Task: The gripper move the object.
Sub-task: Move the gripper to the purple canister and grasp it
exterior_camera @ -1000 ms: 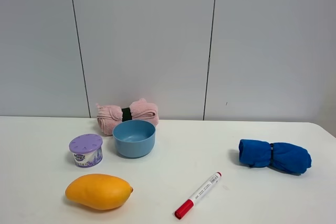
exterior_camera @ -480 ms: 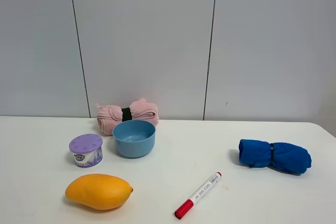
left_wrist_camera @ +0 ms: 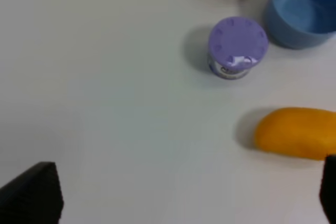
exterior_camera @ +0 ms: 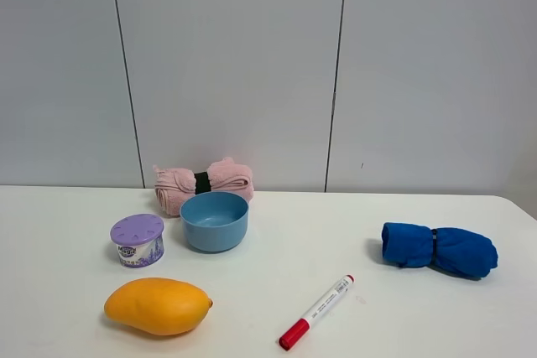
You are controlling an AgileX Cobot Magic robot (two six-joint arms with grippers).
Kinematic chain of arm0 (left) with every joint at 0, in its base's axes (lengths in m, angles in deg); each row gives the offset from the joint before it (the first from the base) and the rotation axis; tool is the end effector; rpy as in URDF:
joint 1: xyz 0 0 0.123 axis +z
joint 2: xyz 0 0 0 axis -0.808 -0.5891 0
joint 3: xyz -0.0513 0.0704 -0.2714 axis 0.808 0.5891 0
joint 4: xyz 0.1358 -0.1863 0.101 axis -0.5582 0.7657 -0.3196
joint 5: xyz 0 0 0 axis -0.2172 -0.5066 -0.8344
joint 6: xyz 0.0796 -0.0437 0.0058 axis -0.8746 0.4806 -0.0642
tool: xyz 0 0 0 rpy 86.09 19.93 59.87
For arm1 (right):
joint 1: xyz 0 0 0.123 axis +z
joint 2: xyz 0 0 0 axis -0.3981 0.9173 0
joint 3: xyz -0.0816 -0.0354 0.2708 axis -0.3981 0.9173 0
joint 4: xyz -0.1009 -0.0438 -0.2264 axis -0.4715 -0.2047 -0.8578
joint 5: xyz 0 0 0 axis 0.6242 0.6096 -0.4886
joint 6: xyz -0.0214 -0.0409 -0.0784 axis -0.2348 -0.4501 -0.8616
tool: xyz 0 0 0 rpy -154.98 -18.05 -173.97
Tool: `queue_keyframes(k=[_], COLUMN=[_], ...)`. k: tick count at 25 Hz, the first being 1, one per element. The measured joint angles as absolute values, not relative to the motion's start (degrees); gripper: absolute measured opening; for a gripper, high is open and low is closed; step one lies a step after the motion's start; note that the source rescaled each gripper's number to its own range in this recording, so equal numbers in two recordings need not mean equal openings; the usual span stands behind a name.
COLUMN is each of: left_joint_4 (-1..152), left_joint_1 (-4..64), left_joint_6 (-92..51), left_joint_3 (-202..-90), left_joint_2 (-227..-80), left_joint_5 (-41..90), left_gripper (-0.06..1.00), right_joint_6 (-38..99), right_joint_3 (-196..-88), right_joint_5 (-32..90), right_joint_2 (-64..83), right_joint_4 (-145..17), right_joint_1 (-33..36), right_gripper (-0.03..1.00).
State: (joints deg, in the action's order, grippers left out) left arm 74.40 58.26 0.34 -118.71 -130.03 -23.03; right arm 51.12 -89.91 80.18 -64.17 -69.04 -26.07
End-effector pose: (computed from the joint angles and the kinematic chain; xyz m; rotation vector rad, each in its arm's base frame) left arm 0.1595 -0.0036 0.3560 0.0998 2.3214 -0.1203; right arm -0.0037 0.0041 0.2746 0.0046 2.0480 0.0070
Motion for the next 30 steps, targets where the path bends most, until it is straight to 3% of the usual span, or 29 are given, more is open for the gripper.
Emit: queue_keyframes(k=[9, 22, 30], left_joint_4=[76.69, 76.75, 70.71], left_joint_1=[55.79, 37.96, 37.04], left_joint_6=[-6.49, -1.53, -1.05], left_joint_3=[-119.31, -119.92, -119.92], left_joint_2=[-144.53, -161.34, -170.47], left_joint_5=[-16.82, 6.93, 14.21], left_gripper=[1.00, 1.00, 1.00], right_joint_6=[51.12, 51.12, 51.12], right_joint_3=[-89.91, -89.91, -89.91], right_joint_5=[80.18, 80.18, 80.18], right_joint_2=[-64.17, -64.17, -64.17], right_joint_4=[-69.04, -69.04, -69.04], right_joint_1=[-26.07, -26.07, -26.07], right_gripper=[1.00, 1.00, 1.00])
